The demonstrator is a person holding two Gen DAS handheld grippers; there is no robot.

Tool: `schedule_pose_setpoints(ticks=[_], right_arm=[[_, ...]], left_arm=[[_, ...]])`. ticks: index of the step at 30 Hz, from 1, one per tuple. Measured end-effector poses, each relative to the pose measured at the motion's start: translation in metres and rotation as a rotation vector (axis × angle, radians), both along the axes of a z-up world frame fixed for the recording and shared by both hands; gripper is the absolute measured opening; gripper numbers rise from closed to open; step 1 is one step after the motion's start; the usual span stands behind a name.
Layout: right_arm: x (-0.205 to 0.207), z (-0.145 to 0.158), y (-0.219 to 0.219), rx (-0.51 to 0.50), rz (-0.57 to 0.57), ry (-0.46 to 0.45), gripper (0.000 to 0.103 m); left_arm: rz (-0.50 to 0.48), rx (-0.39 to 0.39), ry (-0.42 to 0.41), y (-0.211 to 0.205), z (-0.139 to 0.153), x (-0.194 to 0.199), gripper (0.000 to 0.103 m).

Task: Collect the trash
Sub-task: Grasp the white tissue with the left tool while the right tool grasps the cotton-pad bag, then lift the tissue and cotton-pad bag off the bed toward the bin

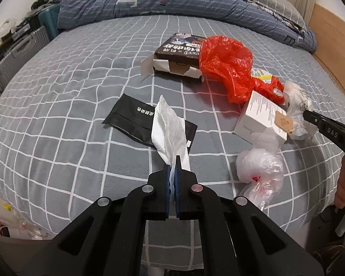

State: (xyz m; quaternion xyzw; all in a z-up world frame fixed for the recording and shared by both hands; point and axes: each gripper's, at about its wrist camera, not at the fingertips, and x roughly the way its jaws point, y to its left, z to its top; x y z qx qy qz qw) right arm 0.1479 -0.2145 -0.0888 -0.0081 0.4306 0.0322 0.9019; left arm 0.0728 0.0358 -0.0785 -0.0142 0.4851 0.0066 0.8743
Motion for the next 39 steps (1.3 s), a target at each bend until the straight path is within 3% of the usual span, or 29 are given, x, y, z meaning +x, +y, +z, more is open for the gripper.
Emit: schedule_pose_setpoints(ticks=[23,39], right_arm=[[-0.047,0.033,-0.007,0.008,-0.005,-0.066,0.013],[-0.095,0.049,-0.011,0.020,-0.004,-0.106,0.013]], left_arm=[[-0.004,-0.018,-0.062,-0.003,0.042,-0.022,0.002],[-0.045,-0.049,-0.091,-0.012,0.060,-0.060,0.002]])
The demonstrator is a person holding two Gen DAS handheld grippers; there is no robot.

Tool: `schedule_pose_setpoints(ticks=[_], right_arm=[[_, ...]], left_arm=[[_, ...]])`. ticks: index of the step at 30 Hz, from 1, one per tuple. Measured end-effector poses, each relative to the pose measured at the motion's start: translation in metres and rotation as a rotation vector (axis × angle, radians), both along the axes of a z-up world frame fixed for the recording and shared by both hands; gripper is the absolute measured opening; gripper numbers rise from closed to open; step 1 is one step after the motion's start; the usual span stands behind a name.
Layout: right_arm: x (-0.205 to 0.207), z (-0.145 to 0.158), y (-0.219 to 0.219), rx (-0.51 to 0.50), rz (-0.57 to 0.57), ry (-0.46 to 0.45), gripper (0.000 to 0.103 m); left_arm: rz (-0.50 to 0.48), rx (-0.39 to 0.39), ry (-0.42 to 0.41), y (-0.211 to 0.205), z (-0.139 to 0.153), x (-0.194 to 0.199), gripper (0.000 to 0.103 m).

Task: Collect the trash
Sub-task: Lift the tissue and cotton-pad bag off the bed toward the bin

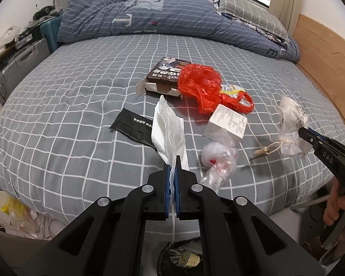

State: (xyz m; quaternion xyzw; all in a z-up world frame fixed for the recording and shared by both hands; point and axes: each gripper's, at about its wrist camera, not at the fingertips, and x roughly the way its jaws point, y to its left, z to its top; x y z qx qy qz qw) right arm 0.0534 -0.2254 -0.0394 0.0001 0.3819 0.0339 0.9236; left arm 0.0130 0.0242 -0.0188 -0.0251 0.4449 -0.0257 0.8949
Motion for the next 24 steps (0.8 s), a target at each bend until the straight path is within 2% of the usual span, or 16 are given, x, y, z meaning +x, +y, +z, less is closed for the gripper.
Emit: schedule_pose_setpoints(ticks=[24], right_arm=[[-0.064,0.004,0.012,0.004,0.047,-0.006,0.013]], left_arm=[[0.012,-0.031,0.017,-0.006,-0.003,-0.054,0.003]])
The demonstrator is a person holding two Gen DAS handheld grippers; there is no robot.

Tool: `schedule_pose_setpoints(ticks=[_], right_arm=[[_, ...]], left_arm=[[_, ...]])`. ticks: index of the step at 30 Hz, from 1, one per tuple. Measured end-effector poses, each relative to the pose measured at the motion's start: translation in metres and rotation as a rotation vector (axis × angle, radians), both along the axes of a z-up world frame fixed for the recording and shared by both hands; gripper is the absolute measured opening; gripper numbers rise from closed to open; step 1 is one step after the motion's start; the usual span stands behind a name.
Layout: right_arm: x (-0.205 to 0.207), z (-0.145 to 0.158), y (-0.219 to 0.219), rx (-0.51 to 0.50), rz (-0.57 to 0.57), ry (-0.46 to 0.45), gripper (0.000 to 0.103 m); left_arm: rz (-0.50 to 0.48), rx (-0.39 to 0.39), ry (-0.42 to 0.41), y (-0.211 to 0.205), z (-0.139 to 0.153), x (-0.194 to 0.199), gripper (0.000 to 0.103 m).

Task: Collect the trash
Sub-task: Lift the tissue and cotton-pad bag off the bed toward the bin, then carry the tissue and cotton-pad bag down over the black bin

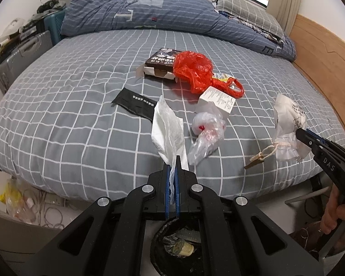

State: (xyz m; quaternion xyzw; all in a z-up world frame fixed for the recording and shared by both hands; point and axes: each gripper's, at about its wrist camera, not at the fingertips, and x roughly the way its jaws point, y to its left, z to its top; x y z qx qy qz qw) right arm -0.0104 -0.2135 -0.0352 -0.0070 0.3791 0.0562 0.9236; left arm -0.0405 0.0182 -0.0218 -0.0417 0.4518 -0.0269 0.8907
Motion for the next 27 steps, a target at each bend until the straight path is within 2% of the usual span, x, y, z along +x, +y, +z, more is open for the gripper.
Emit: schedule_pose_setpoints(ticks=[27], right_arm=[[-0.080,-0.025,0.012,0.003,0.037,0.071,0.013]], left_arm=[[0.004,-0.016,0.053,-0.008,-0.023,-0.067,0.002]])
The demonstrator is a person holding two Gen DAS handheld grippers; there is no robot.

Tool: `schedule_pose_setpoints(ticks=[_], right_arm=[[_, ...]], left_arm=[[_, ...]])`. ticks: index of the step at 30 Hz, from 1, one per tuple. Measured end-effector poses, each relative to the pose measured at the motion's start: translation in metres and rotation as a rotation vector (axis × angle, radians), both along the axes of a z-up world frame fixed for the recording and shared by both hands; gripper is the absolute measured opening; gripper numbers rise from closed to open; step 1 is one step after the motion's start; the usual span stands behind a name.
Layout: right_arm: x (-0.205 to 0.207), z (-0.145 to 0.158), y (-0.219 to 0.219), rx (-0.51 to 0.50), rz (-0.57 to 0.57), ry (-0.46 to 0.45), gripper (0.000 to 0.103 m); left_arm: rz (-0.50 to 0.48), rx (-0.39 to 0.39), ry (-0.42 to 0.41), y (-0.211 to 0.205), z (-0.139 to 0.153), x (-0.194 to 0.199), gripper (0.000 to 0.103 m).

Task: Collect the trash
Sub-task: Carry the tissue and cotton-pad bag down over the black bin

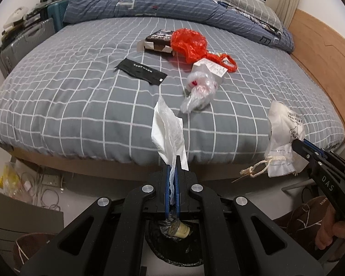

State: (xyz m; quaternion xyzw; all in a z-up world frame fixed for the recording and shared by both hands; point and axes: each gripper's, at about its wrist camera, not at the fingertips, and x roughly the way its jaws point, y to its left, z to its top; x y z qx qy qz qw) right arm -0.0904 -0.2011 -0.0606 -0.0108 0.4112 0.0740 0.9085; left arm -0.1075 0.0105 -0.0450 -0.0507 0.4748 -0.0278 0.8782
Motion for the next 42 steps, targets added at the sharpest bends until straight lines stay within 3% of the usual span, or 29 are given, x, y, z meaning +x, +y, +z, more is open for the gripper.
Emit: schedule_pose_setpoints(ticks=[30,42], right_arm=[[-0.065,-0.046,0.032,-0.031,0.064,0.162,0.013],[-0.057,-0.090,0.040,-0.044,0.059,0.264,0.013]], left_arm=[[0.000,0.001,0.128,-0.002,-0.046,-0.062,0.003],[-0.012,0.009,0.214,-0.003,-0.088,-0.050,0.003]])
